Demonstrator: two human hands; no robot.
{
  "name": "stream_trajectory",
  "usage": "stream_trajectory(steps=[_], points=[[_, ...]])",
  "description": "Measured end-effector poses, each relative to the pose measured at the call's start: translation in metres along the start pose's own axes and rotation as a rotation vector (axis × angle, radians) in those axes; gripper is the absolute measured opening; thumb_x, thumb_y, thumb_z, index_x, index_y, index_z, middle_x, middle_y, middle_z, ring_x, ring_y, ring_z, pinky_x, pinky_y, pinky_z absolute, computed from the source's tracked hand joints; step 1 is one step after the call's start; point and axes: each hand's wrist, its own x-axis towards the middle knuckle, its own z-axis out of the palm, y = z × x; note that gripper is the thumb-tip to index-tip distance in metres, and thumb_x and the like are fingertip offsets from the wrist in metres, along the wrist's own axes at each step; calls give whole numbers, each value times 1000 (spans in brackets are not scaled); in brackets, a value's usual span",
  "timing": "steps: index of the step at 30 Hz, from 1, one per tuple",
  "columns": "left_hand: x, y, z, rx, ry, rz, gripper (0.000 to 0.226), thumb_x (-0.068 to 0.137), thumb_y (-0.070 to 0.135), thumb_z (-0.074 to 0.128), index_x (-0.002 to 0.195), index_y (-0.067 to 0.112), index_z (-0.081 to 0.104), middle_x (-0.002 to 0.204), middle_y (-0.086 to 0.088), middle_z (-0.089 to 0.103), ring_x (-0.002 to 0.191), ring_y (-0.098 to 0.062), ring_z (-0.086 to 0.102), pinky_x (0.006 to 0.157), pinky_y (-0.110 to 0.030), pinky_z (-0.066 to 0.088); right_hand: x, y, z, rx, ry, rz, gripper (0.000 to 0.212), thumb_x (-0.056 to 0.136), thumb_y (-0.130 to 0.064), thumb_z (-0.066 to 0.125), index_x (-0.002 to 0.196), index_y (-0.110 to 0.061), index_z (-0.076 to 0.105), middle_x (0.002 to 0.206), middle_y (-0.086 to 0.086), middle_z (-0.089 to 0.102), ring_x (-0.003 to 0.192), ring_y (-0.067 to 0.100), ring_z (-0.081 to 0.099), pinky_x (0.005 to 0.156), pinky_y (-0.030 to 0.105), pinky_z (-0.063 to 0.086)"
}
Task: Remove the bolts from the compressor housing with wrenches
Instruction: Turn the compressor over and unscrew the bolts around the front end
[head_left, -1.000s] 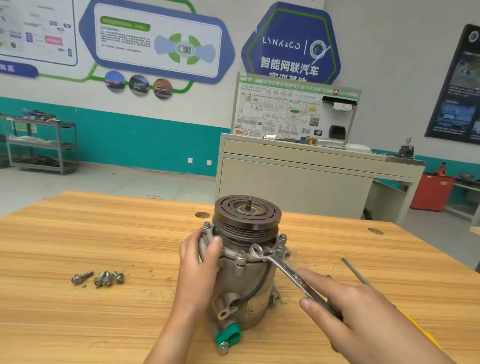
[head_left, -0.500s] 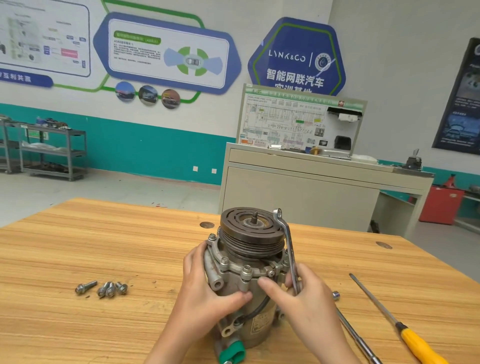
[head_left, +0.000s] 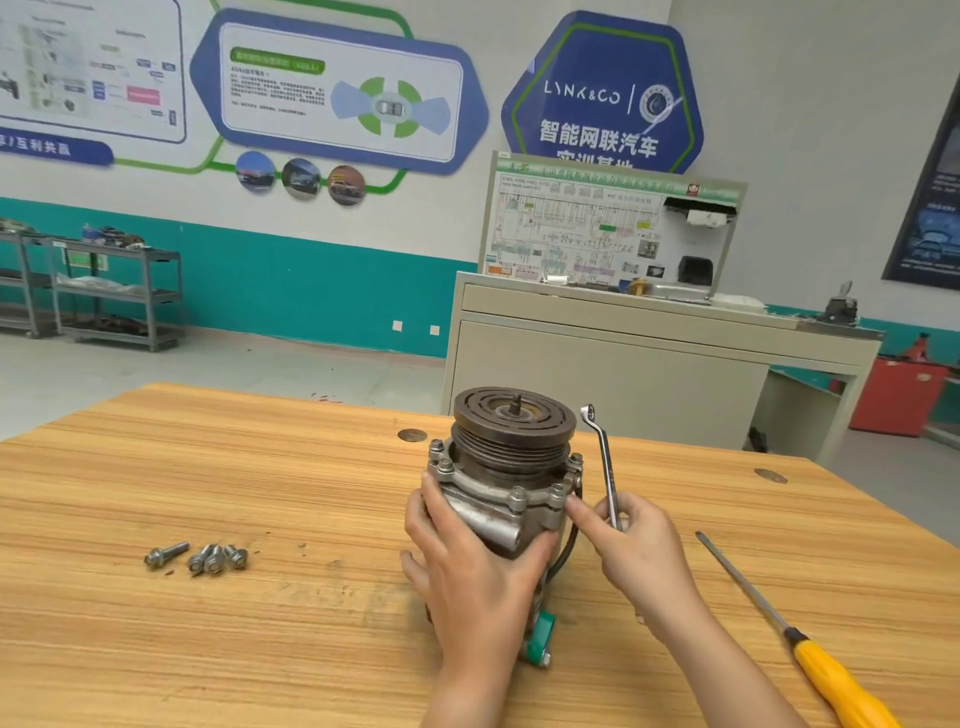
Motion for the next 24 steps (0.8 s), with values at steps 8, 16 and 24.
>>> stream_trajectory(steps=[8, 16, 24], points=[[11, -12, -22, -85, -131, 21, 119, 60, 54, 75, 151, 25, 3, 151, 12, 17, 134, -6, 17, 116, -50, 12, -40, -13, -18, 147, -136, -7, 31, 84, -44, 51, 85, -16, 64, 40, -6, 35, 34, 7, 29, 35, 19, 26], [20, -12, -25, -55, -178, 75, 109, 65, 45, 77, 150, 20, 14, 149, 6, 25, 138, -12, 25, 114, -47, 24, -66, -34, -61, -353, -179, -240, 35, 90, -40, 46, 123, -46, 46, 55, -34, 48, 52, -17, 44, 58, 3, 35], [35, -17, -30, -64, -229, 91, 105, 68, 43, 76, 150, 20, 15, 150, 4, 25, 138, -14, 26, 114, -51, 23, -60, -51, -52, -617, -228, -242, 32, 94, -41, 41, 124, -50, 46, 75, -28, 56, 58, -8, 45, 55, 6, 37]])
